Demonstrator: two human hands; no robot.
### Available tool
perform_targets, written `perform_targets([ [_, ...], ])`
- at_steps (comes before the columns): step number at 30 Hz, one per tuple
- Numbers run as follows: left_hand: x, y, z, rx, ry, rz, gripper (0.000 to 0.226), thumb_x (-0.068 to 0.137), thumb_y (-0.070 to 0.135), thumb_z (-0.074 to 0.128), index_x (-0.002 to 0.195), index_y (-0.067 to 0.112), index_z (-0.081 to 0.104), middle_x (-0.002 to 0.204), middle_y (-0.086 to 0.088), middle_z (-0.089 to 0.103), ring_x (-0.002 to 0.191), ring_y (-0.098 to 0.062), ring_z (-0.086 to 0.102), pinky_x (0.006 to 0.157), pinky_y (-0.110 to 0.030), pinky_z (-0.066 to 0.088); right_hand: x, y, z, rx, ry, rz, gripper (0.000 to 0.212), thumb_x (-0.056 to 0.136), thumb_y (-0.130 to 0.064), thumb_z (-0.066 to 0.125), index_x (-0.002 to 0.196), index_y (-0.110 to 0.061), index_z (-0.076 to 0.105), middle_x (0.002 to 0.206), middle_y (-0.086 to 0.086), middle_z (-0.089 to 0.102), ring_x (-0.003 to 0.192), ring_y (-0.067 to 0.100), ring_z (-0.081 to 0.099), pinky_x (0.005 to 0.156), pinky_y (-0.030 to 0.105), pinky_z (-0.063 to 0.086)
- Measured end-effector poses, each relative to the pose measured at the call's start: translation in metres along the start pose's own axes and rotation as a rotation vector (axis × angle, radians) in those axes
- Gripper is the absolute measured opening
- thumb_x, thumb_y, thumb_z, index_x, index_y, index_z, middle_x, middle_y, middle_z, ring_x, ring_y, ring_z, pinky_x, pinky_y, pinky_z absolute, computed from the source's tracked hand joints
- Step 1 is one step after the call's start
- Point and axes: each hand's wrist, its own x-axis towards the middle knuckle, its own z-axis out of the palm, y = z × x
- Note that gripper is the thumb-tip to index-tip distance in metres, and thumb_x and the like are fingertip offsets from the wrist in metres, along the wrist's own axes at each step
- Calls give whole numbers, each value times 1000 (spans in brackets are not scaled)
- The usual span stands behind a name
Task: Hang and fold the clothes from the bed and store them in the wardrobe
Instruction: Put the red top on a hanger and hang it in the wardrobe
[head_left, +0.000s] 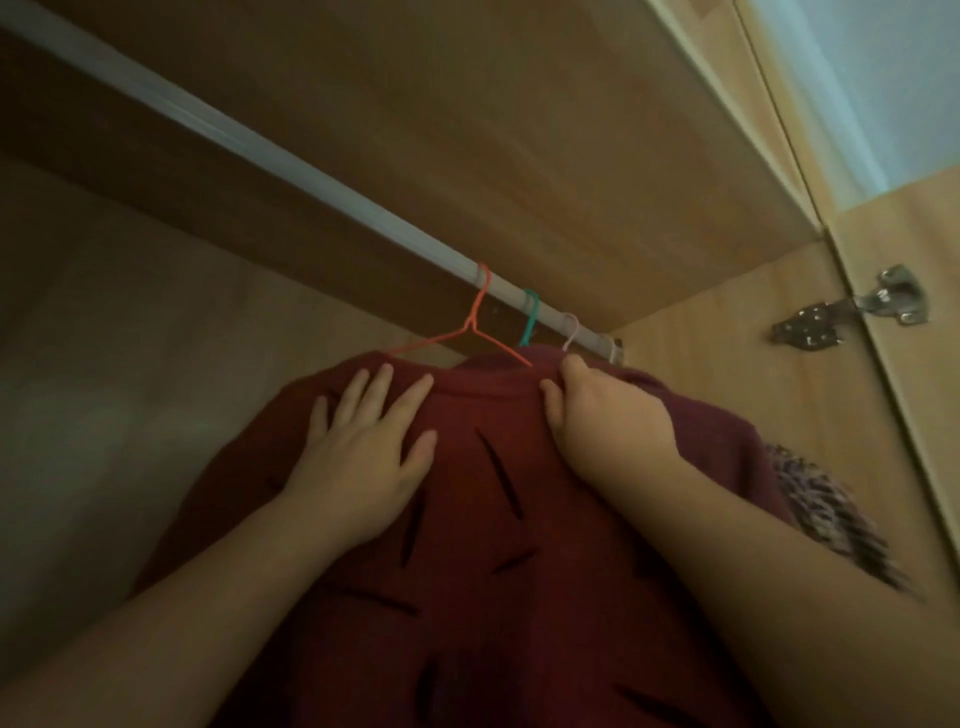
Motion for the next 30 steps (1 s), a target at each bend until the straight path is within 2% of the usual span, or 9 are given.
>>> perform_targets([
  [2, -10, 29, -18, -27, 0, 24, 75, 83, 69, 4, 154, 45, 2, 167, 0, 7, 153, -22, -1, 121, -56, 6, -16, 6, -27, -12, -23, -59, 36, 96, -43, 40, 122, -21, 51, 112, 4, 64, 101, 28, 60, 72, 40, 49],
  [3, -15, 48, -27, -44, 4, 54, 74, 84, 68, 5, 154, 45, 2, 166, 1, 9, 153, -22, 0, 121, -56, 7, -28, 12, -43, -48, -42, -80, 45, 95, -42, 41, 135, -22, 47, 122, 3, 60, 109, 28, 56, 81, 42, 50],
  [5, -30, 90, -41, -95, 15, 140, 70, 87, 66, 10, 153, 45, 5, 166, 3, 12, 152, -22, 3, 121, -55, 9, -62, 27, -78, -118, -60, -89, 52, 94, -43, 41, 144, -28, 42, 132, -1, 56, 116, 25, 51, 87, 42, 46],
  [12, -142, 280, -56, -317, -121, 437, 66, 90, 59, 23, 152, 40, 22, 162, 2, 28, 151, -24, 12, 120, -55, 14, -235, 125, -242, -343, -364, 108, 51, 94, -40, 43, 144, -31, 41, 147, -5, 46, 134, 21, 42, 103, 42, 41],
  [14, -190, 340, -63, -421, -218, 467, 67, 89, 61, 23, 152, 40, 20, 162, 0, 27, 152, -24, 11, 121, -54, 12, -286, 148, -304, -404, -480, 190, 55, 93, -39, 45, 146, -31, 38, 151, -4, 42, 139, 20, 37, 107, 41, 38],
  [16, -240, 400, -73, -566, -384, 466, 67, 91, 63, 23, 153, 41, 14, 164, 1, 22, 152, -23, 6, 122, -51, 8, -333, 164, -370, -419, -571, 305, 59, 92, -37, 46, 149, -30, 33, 153, -4, 38, 141, 20, 33, 110, 42, 36],
  [20, -344, 514, -112, -823, -660, 521, 66, 96, 60, 33, 154, 41, 10, 165, 3, 17, 153, -22, 5, 121, -47, 9, -417, 180, -505, -489, -639, 478, 59, 93, -35, 46, 150, -28, 32, 153, -3, 37, 142, 20, 31, 111, 46, 37],
  [26, -482, 647, -199, -1085, -888, 619, 63, 98, 57, 33, 155, 42, 9, 166, 6, 10, 153, -19, 0, 122, -47, 7, -527, 181, -691, -693, -710, 734, 60, 95, -34, 50, 151, -26, 32, 155, -2, 35, 143, 21, 28, 113, 44, 35],
  [30, -550, 702, -256, -1181, -980, 705, 64, 99, 50, 41, 156, 32, 20, 165, -2, 19, 152, -24, 9, 122, -46, 12, -599, 167, -786, -807, -797, 953, 62, 93, -32, 51, 152, -23, 33, 155, 1, 36, 143, 24, 30, 112, 44, 33],
])
